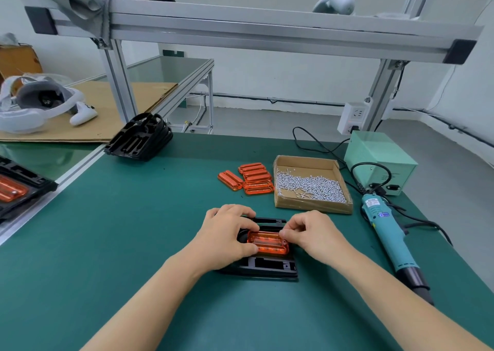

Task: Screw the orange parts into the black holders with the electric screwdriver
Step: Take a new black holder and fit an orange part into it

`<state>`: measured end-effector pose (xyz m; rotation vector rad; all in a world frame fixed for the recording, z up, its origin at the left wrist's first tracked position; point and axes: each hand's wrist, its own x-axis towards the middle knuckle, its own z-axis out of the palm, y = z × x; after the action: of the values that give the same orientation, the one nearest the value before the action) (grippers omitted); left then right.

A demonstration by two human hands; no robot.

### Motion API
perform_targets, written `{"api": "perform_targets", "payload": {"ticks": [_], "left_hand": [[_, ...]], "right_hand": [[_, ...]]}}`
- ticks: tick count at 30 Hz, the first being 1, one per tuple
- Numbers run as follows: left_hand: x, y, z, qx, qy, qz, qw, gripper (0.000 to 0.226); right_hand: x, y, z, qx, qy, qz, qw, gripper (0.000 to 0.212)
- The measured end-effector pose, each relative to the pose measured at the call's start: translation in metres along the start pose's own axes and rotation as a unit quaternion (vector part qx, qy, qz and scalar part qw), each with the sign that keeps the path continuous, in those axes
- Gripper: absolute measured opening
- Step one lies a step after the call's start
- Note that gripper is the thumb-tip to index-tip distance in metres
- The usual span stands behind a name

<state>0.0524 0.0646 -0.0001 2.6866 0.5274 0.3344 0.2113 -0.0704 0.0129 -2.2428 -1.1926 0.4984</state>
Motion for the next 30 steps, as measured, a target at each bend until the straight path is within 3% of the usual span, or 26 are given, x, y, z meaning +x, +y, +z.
{"api": "perform_targets", "payload": {"ticks": [5,16,30], "left_hand": [[0.0033,-0.0021,-0.0046,-0.005,-0.035,-0.023,0.999,0.034],[-0.0032,-0.0012,-0.0027,-0.033,-0.021,-0.013,0.999,0.037],[-0.0035,0.004,-0.0059,-0.054,-0.028,-0.045,0.997,0.045]], "right_hand": [[-0.002,-0.0021,0.005,0.021,-0.003,-0.003,1.0,0.013],[-0.0077,-0.0028,0.0016,-0.018,-0.008,-0.002,1.0,0.019],[-0.0069,-0.0034,0.0038,0.027,0.015,0.003,1.0,0.023]]}}
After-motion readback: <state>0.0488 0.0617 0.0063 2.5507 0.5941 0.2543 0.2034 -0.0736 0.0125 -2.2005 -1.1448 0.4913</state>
